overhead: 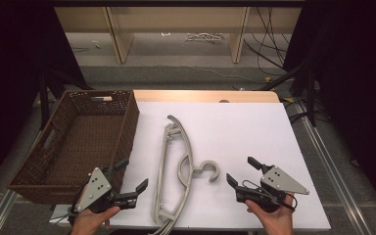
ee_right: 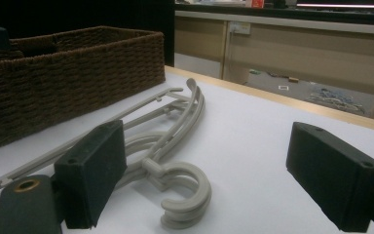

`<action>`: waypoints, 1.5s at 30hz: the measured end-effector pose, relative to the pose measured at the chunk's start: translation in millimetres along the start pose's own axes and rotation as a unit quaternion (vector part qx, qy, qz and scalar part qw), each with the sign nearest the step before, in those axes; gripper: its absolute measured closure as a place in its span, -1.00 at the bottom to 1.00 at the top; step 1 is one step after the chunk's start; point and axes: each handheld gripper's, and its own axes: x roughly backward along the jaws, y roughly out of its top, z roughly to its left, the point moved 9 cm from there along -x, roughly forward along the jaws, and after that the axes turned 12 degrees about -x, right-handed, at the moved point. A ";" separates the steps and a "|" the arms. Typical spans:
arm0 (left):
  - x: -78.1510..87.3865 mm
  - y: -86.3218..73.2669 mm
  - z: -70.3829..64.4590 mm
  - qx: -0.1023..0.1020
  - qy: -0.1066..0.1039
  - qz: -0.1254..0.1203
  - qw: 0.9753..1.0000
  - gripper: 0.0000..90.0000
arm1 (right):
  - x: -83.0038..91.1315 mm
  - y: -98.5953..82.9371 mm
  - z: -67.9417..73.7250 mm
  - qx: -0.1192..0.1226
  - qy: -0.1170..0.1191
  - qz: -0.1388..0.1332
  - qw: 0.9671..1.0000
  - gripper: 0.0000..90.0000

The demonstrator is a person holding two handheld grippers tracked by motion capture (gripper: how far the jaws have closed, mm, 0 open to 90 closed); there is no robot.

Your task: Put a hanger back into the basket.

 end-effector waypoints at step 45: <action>-89.1 -6.5 -77.8 -0.075 -0.128 0.204 0.968 -0.46 | -2.7 -6.8 -3.0 0.000 0.001 0.021 1.000 -0.64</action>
